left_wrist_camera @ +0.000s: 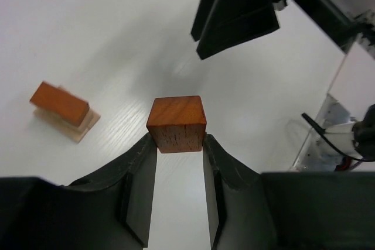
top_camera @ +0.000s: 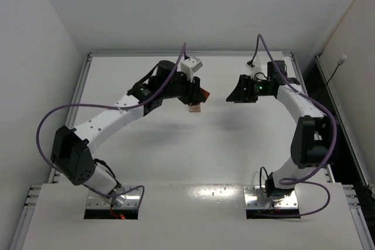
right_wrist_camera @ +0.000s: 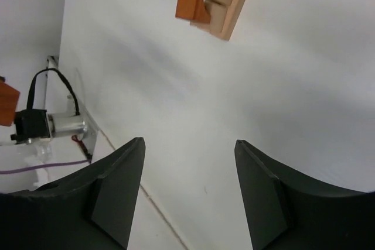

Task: Build the wood block tower

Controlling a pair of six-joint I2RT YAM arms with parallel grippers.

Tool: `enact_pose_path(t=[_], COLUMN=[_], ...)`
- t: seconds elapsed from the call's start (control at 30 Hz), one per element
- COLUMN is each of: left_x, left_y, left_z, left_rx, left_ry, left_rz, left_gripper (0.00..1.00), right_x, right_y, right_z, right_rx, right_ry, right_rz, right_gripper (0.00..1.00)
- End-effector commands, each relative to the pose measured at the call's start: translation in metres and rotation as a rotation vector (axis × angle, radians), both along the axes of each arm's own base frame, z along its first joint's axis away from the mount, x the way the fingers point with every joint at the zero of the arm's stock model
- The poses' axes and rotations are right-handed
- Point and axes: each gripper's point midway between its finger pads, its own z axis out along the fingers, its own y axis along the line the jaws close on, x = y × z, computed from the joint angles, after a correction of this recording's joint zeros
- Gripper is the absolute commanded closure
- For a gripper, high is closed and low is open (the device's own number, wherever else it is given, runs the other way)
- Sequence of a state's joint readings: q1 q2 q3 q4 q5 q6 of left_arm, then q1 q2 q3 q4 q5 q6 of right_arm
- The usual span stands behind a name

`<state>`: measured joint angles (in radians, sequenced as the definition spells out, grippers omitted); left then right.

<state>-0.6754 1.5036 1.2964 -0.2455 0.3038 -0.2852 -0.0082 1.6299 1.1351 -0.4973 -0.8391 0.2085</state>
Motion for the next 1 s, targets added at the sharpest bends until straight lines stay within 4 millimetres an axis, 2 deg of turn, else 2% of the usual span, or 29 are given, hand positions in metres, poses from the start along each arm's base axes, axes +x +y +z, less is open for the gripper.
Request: enact_pose_path(t=[0.0,0.03,0.1,0.13,0.17,0.2,0.23,0.27,0.3,0.4,0.47,0.5,0.53,0.7,0.9,0.97], left_x=[-0.007,-0.008,-0.006,-0.014,-0.002,-0.002,-0.011,0.0,-0.005,-0.011,-0.012,-0.014,-0.019,-0.019,-0.021,-0.02], left_y=[-0.006,-0.003,-0.004,-0.004,-0.001,0.001,0.004,0.011,0.015,0.023,0.026,0.026,0.027,0.027,0.032,0.036], left_z=[0.04,0.038,0.048,0.05,0.043,0.044,0.039,0.055,0.06,0.064,0.062,0.075,0.079,0.085,0.09,0.086], left_rx=[-0.143,-0.18,-0.264,-0.306,-0.329,-0.371,-0.411,-0.471,-0.525,-0.571,-0.597,-0.621,-0.646,-0.659,-0.681,-0.675], left_ry=[-0.039,-0.003,0.03,0.074,0.108,0.176,0.242,0.143,0.233,0.234,0.303,0.217,0.267,0.257,0.246,0.255], left_rz=[-0.185,-0.247,-0.301,-0.381,-0.386,-0.399,-0.446,-0.463,-0.454,-0.513,-0.523,-0.561,-0.559,-0.572,-0.58,-0.573], left_gripper=[1.0,1.0,1.0,1.0,1.0,1.0,1.0,1.0,1.0,1.0,1.0,1.0,1.0,1.0,1.0,1.0], right_x=[0.023,0.024,0.026,0.03,0.035,0.03,0.032,0.035,0.031,0.018,0.007,0.0,-0.003,-0.022,-0.016,-0.015], right_y=[-0.005,0.006,0.02,0.023,0.025,0.029,0.031,0.035,0.037,0.048,0.058,0.061,0.061,0.082,0.098,0.102], right_z=[0.037,0.059,0.079,0.092,0.101,0.111,0.117,0.123,0.128,0.132,0.131,0.137,0.131,0.137,0.158,0.159], right_rx=[-0.022,0.065,0.19,0.226,0.253,0.304,0.34,0.358,0.384,0.425,0.436,0.44,0.443,0.475,0.488,0.492], right_ry=[-0.199,-0.253,-0.311,-0.346,-0.386,-0.399,-0.377,-0.407,-0.412,-0.395,-0.389,-0.411,-0.39,-0.354,-0.381,-0.38], right_rz=[0.059,0.122,0.216,0.246,0.27,0.305,0.308,0.337,0.362,0.418,0.452,0.474,0.469,0.529,0.571,0.579], right_gripper=[0.39,0.39,0.39,0.39,0.39,0.39,0.39,0.39,0.39,0.41,0.41,0.41,0.42,0.42,0.42,0.42])
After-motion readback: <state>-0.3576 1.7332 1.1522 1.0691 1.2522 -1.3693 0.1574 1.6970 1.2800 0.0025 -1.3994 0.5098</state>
